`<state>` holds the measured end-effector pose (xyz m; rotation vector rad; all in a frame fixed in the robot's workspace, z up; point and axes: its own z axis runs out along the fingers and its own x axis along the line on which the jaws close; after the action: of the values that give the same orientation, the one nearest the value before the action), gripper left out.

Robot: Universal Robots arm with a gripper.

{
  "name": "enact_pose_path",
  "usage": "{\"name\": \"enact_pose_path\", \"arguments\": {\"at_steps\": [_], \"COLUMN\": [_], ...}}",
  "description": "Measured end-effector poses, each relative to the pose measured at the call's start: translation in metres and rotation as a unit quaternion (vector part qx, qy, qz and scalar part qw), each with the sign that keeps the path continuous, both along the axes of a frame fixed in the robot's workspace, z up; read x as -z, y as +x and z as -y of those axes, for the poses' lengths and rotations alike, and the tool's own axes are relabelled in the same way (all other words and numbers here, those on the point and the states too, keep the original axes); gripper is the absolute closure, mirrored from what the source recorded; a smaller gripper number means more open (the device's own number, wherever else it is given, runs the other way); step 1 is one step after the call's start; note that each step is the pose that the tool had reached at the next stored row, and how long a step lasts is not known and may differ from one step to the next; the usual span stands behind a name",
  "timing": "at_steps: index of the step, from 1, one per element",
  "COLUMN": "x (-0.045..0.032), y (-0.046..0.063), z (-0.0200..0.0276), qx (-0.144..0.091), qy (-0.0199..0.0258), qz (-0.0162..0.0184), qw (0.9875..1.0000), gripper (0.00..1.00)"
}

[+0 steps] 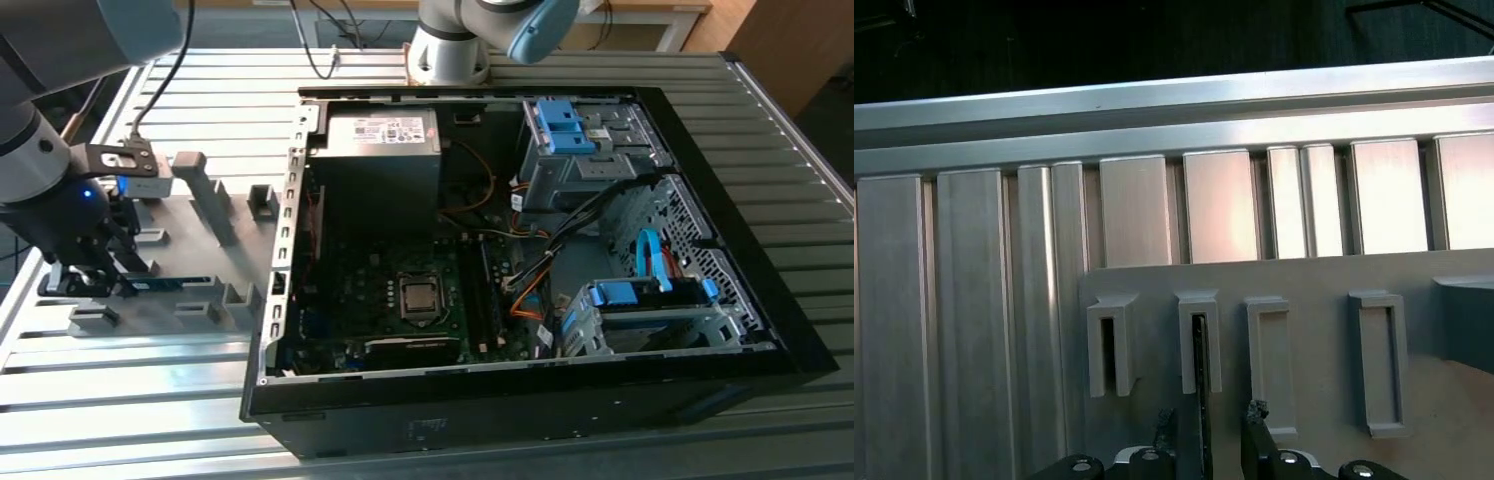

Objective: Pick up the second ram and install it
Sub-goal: 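Pick up the second ram and move it above second insertion slot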

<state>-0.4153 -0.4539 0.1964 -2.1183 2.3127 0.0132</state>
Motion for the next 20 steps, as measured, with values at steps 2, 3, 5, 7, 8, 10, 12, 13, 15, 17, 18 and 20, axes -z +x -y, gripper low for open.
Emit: {"name": "enact_pose_path", "arguments": {"at_steps": [2, 3, 5, 7, 8, 10, 12, 13, 15, 17, 18, 20], "x": [0.0008, 0.0011, 0.0016, 0.0021, 0.0025, 0.0029, 0.0036, 0.0040, 0.0048, 0.0058, 0.0062, 0.0070], "y": [0.0000, 0.0000, 0.0005, 0.0012, 0.0016, 0.0020, 0.0022, 0.0024, 0.0027, 0.0030, 0.0032, 0.0038], "z": [0.0001, 0.0001, 0.0000, 0.0001, 0.0001, 0.0001, 0.0001, 0.0001, 0.0001, 0.0001, 0.0001, 0.0001], "qx": [0.000, 0.000, 0.000, 0.000, 0.000, 0.000, 0.000, 0.000, 0.000, 0.000, -0.001, -0.001], "qy": [0.0000, -0.0001, -0.0001, -0.0001, 0.0000, -0.0002, -0.0002, -0.0003, -0.0006, -0.0011, -0.0013, -0.0019], "qz": [0.0004, 0.0007, 0.0009, 0.0010, 0.0011, 0.0010, 0.0012, 0.0013, 0.0014, 0.0016, 0.0017, 0.0018], "qw": [1.0000, 1.0000, 1.0000, 1.0000, 1.0000, 1.0000, 1.0000, 1.0000, 1.0000, 1.0000, 1.0000, 1.0000], "gripper": [0.62, 0.62, 0.62, 0.62, 0.62, 0.62, 0.62, 0.62, 0.62, 0.62, 0.62, 0.62]}}
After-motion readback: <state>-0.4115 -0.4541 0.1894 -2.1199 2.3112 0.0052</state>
